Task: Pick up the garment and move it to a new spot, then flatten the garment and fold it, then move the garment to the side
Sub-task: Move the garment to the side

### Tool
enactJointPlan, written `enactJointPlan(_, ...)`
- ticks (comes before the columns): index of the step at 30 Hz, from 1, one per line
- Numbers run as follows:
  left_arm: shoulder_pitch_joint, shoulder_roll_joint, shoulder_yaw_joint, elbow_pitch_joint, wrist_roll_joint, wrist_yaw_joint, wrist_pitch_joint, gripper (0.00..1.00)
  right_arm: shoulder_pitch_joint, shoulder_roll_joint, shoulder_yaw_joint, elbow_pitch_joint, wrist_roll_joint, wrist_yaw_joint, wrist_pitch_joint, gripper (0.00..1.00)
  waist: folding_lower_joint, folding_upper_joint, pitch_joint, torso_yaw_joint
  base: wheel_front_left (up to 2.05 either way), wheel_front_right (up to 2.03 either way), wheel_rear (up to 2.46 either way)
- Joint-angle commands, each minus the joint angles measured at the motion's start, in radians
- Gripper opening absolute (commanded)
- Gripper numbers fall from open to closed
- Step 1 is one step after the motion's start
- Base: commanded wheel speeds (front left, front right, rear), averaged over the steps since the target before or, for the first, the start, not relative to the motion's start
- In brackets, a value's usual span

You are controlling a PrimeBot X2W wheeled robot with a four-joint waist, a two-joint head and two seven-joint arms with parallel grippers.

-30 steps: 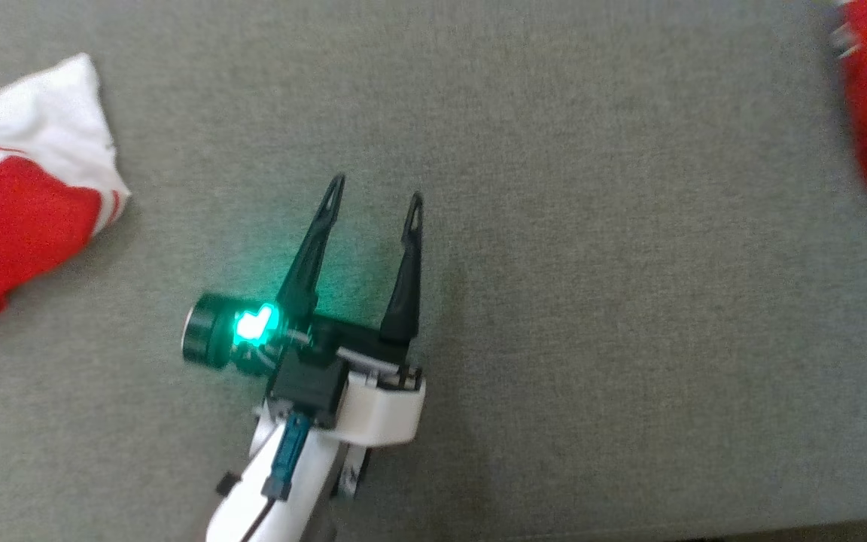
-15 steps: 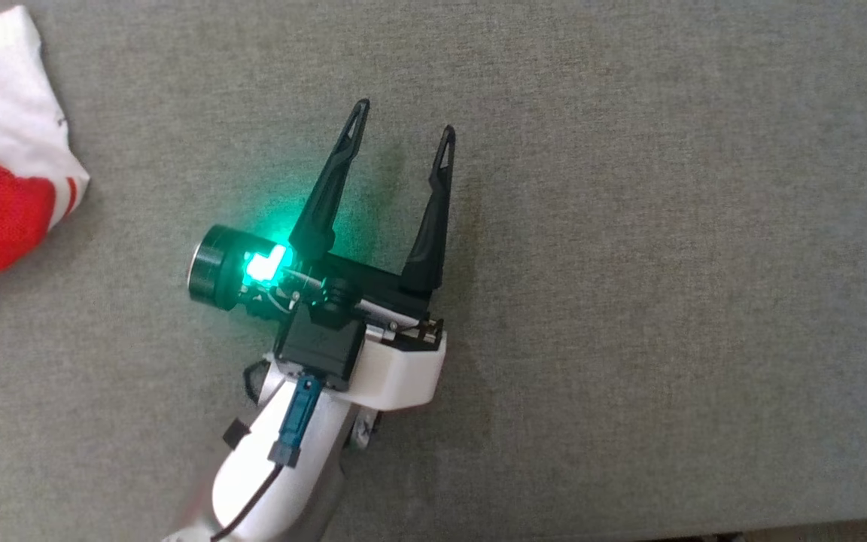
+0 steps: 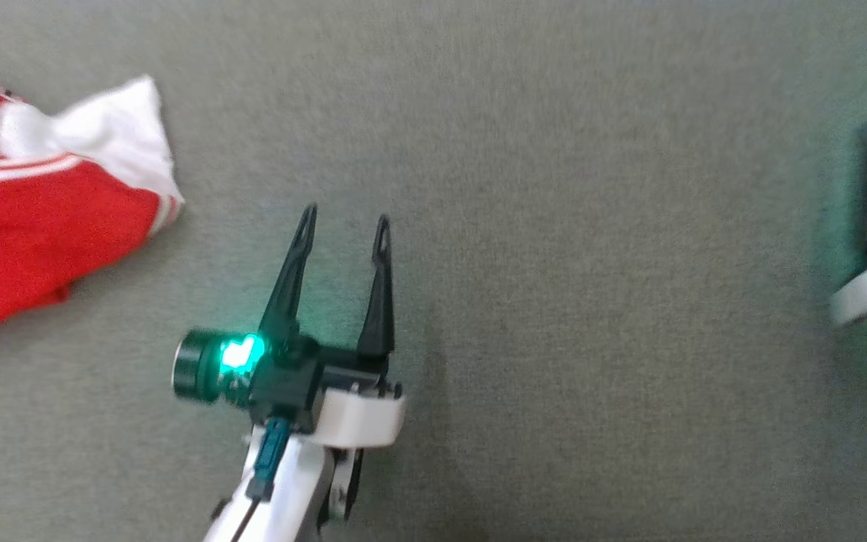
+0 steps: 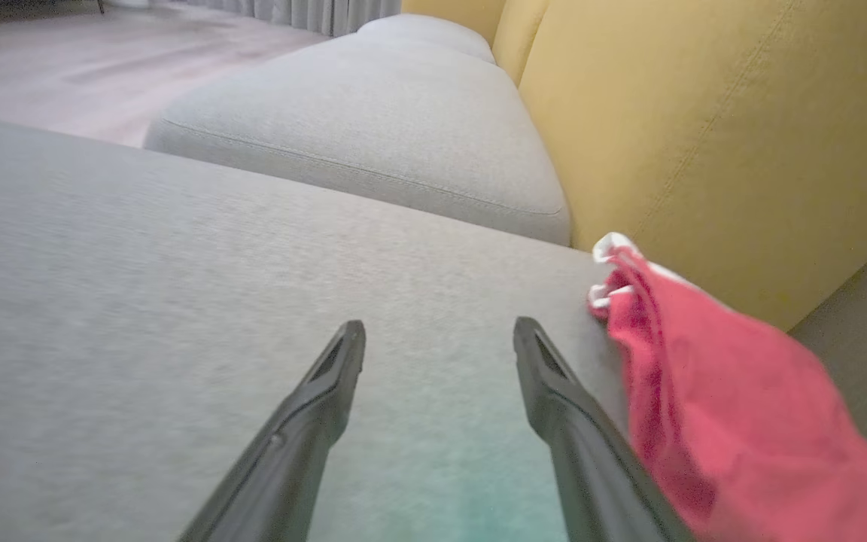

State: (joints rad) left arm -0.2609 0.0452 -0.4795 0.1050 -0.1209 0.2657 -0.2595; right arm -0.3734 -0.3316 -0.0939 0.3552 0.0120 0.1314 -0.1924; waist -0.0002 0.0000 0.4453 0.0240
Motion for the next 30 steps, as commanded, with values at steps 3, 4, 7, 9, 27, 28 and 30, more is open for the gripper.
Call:
enactJointPlan(3, 0.045, 0.005, 0.050, -0.024, -0.012, 0.005, -0.002, 1.00, 0.059, 0.056, 0.053, 0.009, 0.042, -0.001, -0.039, 1.00, 0.0002, 0.0000, -0.152, 0.031, 0.00, 0.00, 0.00)
enactJointPlan(4, 0.063, 0.005, 0.060, -0.023, -0.014, 0.005, -0.002, 1.00, 0.076, 0.082, 0.071, 0.021, 0.053, -0.001, -0.049, 1.00, 0.0002, 0.0000, -0.178, 0.032, 0.00, 0.00, 0.00)
enactJointPlan(7, 0.115, 0.005, 0.091, -0.015, -0.015, 0.000, -0.002, 1.00, 0.128, 0.149, 0.113, 0.038, 0.088, -0.001, -0.066, 1.00, 0.0002, 0.0000, -0.254, 0.034, 0.00, 0.00, 0.00)
enactJointPlan(9, 0.147, 0.005, 0.111, -0.010, -0.015, -0.010, -0.002, 1.00, 0.165, 0.188, 0.134, -0.002, 0.109, -0.001, -0.068, 1.00, 0.0002, 0.0000, -0.296, 0.031, 0.00, 0.00, 0.00)
enactJointPlan(27, 0.393, 0.005, 0.241, -0.036, 0.016, -0.054, -0.002, 1.00, 0.502, 0.276, 0.185, -0.182, 0.109, -0.001, -0.069, 1.00, 0.0002, 0.0000, -0.508, 0.005, 0.00, 0.00, 0.00)
enactJointPlan(28, 0.398, 0.005, 0.244, -0.041, 0.018, -0.055, -0.002, 1.00, 0.507, 0.276, 0.185, -0.182, 0.108, -0.001, -0.069, 1.00, 0.0002, 0.0000, -0.511, 0.006, 0.00, 0.00, 0.00)
enactJointPlan(30, 0.404, 0.005, 0.246, -0.050, 0.021, -0.055, -0.002, 1.00, 0.514, 0.278, 0.185, -0.182, 0.109, -0.001, -0.069, 1.00, 0.0002, 0.0000, -0.515, 0.007, 0.00, 0.00, 0.00)
